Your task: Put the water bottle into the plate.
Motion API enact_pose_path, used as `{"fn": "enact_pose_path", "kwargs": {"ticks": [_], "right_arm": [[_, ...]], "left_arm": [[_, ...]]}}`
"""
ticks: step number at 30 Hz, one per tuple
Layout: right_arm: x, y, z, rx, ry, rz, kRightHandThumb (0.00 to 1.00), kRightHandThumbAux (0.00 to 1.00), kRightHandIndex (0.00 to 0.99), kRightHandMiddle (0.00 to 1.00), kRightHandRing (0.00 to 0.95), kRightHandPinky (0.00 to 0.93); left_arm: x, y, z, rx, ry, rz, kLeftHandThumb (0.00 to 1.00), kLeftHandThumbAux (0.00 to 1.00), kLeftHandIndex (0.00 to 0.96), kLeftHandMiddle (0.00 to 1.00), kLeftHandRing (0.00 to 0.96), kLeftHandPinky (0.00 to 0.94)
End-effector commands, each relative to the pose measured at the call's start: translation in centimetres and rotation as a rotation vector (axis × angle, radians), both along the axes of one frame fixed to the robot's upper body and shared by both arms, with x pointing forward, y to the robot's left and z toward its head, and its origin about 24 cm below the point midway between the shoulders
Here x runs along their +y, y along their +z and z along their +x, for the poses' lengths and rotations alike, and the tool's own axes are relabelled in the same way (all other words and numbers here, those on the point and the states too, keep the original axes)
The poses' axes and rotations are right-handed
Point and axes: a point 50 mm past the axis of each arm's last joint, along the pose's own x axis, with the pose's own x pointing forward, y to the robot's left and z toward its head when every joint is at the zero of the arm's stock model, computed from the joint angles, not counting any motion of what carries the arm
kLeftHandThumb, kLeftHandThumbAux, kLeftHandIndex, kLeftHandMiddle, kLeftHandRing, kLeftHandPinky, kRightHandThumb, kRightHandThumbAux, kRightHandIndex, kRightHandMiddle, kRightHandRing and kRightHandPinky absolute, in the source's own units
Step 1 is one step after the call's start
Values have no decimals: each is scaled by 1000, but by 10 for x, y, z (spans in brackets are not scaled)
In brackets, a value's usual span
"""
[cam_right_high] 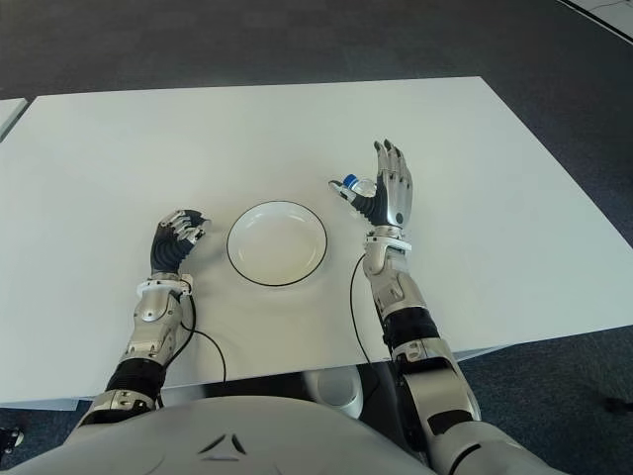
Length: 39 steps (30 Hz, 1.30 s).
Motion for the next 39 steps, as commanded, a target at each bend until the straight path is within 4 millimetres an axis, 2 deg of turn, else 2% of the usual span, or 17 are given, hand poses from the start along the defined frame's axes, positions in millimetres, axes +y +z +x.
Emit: {"fn": "enact_pose_path", "kwargs": {"ticks": [1,8,19,34,39], "right_arm": [[-2,-16,9,146,-15,-45,537,201,0,0,0,0],[-2,-28,16,327,19,-125,503,194,0,0,0,0],[-2,-49,21,641,25,-192,473,242,0,0,0,0],[-4,-70,17,931,-8,-215,433,305,0,0,0,0],[-6,-71,17,996,-21,-240,404,358,0,0,0,0]], "left_arm": [[-1,-23,-19,144,14,-23,705,718,430,495,471,461],[0,-22,-19,136,4,-15,707,718,432,503,477,465],[1,-22,-21,133,3,-20,707,718,432,502,476,463],[2,-22,-23,135,0,-8,706,718,431,500,477,461],[3,-21,-24,132,0,-11,707,718,432,508,485,475]]}}
